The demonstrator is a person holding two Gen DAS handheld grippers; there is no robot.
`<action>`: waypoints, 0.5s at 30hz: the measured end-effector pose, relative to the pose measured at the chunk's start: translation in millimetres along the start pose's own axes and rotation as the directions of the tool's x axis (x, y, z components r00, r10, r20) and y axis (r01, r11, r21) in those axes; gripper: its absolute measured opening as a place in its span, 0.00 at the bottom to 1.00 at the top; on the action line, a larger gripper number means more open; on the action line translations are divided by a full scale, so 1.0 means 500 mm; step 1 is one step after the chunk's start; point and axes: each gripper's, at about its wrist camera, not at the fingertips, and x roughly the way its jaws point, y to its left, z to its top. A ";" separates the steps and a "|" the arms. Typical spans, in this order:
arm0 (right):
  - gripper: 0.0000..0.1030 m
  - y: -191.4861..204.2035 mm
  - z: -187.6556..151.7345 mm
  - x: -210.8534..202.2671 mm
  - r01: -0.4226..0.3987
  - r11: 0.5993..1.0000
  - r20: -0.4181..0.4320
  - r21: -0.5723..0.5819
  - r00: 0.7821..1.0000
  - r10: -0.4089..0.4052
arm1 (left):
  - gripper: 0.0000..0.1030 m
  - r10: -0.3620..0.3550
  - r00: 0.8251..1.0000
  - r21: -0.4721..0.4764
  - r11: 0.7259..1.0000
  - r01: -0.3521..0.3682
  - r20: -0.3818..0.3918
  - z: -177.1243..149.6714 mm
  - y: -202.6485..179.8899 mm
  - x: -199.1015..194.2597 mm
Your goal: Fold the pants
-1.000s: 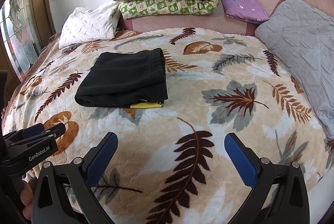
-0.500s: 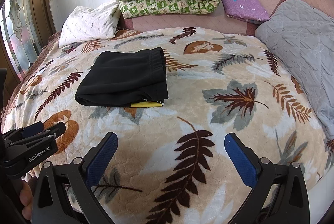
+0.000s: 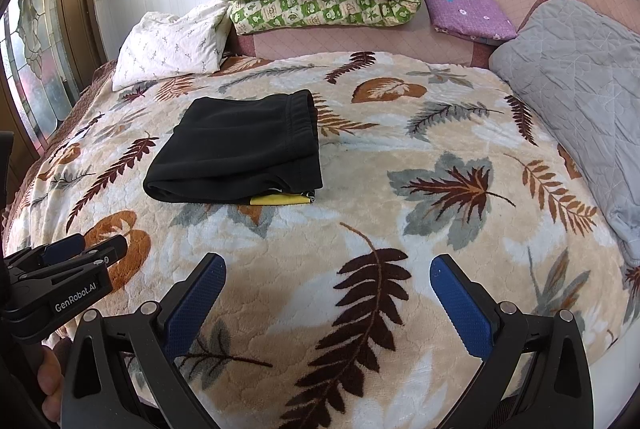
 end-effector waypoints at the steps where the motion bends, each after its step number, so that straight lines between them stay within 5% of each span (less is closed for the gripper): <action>1: 1.00 0.000 0.000 0.000 0.000 1.000 0.001 0.000 1.000 0.000 | 0.58 -0.001 1.000 0.000 1.000 0.001 -0.002 0.000 0.000 0.000; 15: 1.00 0.001 -0.001 0.000 0.001 1.000 0.001 -0.001 1.000 -0.001 | 0.58 -0.015 1.000 0.009 1.000 0.015 -0.002 -0.001 -0.002 -0.002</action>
